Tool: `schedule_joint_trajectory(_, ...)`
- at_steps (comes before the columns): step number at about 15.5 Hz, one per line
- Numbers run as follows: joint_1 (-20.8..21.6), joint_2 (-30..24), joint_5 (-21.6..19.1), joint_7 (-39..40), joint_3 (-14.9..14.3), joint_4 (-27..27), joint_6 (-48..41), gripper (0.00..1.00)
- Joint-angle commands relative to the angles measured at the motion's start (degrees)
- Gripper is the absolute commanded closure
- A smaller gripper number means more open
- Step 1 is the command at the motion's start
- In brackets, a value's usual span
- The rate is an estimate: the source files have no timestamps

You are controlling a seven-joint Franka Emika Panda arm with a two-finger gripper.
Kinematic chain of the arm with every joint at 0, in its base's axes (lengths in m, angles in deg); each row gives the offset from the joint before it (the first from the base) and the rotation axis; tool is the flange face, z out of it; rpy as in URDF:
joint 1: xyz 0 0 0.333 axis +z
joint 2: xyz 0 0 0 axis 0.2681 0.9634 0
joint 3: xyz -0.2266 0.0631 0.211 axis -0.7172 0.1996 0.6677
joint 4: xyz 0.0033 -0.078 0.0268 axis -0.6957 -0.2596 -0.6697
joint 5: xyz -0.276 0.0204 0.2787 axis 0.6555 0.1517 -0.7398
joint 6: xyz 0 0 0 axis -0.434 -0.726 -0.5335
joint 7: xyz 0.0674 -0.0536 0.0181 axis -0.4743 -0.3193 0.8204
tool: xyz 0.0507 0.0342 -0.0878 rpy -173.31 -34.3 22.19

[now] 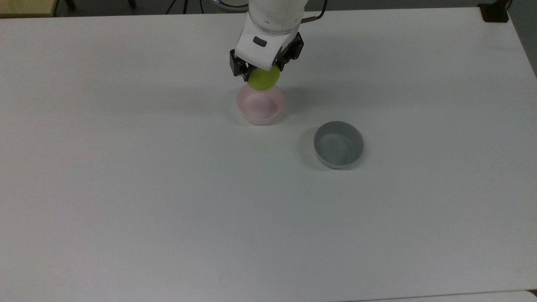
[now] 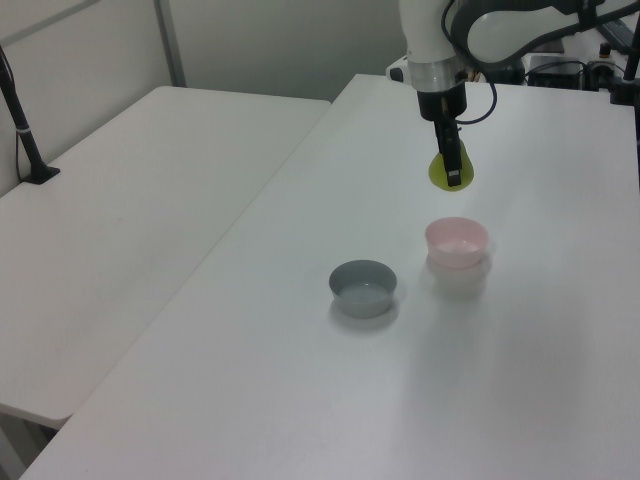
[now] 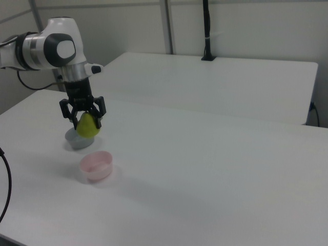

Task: Place the pear in the bowl
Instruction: 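Lift the pear and carry it over the pink bowl, then lower the held pear into the pink bowl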

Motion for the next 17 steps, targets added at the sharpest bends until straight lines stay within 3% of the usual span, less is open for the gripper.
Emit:
schedule_joint_trajectory(1,-1.2,1.7,-0.9,0.0,1.5,-0.4,-1.0,0.47)
schedule_joint_trajectory(11,-1.2,8.5,1.0,0.6,1.5,-2.7,0.5,0.46)
schedule_joint_trajectory(15,-1.0,9.5,1.1,0.1,1.5,-2.7,2.0,0.34)
schedule_joint_trajectory(17,-1.0,10.2,1.1,-0.2,1.5,-2.7,2.1,0.21)
